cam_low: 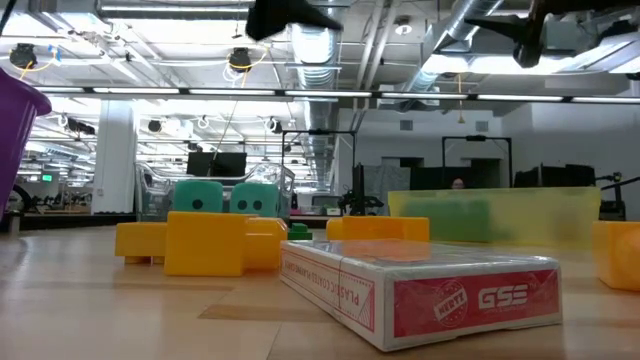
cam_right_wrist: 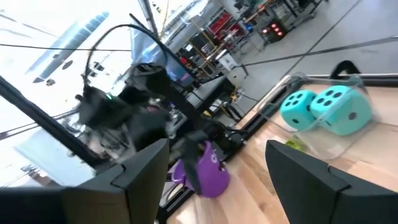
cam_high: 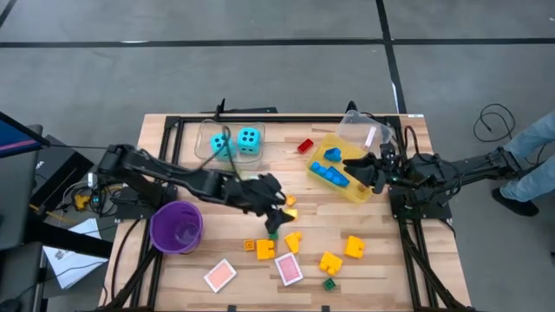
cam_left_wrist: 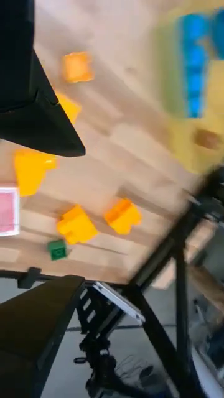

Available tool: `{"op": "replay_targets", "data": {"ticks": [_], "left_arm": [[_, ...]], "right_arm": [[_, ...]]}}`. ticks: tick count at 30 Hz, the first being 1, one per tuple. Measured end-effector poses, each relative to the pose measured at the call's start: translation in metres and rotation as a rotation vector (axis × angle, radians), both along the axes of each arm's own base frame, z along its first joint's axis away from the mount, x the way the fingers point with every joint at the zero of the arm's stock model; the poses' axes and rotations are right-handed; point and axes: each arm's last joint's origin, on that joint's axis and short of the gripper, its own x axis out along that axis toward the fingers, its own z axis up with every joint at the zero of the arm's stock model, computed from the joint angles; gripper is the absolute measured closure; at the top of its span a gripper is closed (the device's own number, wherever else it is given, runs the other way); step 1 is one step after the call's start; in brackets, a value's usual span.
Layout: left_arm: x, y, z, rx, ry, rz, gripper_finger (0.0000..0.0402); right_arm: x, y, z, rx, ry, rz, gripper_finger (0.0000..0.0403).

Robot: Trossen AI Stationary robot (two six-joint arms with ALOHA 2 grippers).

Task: Pick & Place Toys
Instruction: Put the green game piece into the yellow bin

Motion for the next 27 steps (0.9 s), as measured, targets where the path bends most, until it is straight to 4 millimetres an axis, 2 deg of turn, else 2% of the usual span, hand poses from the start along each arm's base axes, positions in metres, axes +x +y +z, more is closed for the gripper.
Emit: {"op": "replay_targets", "data": {"ticks": [4,9,14,17,22,27], "left_arm": [[0.015,-0.005,-0.028,-0.153,0.09,0.073,0.0078],[0.029,-0.008,-0.059,-0.36,0.18,0.257,0.0078],[0.035,-0.009,-0.076,-0.476,0.225,0.377,0.0078],[0.032,-0.008,-0.084,-0.491,0.279,0.454,0.0078],[0.014,-0.004,-0.096,-0.439,0.461,0.587,0.0078],[0.01,-0.003,-0.099,-0.446,0.516,0.609,0.0078]], "right_arm": [[0.0,0.001,0.001,0.0,-0.013,0.036,0.0143],[0.0,0.003,0.001,-0.003,-0.015,0.092,0.0143],[0.001,0.005,0.001,-0.01,-0.013,0.18,0.0143],[0.001,0.006,0.001,-0.012,-0.013,0.215,0.0143],[0.001,0.007,0.001,-0.015,-0.01,0.239,0.0143],[0.001,0.007,0.001,-0.038,-0.008,0.239,0.0143]]}}
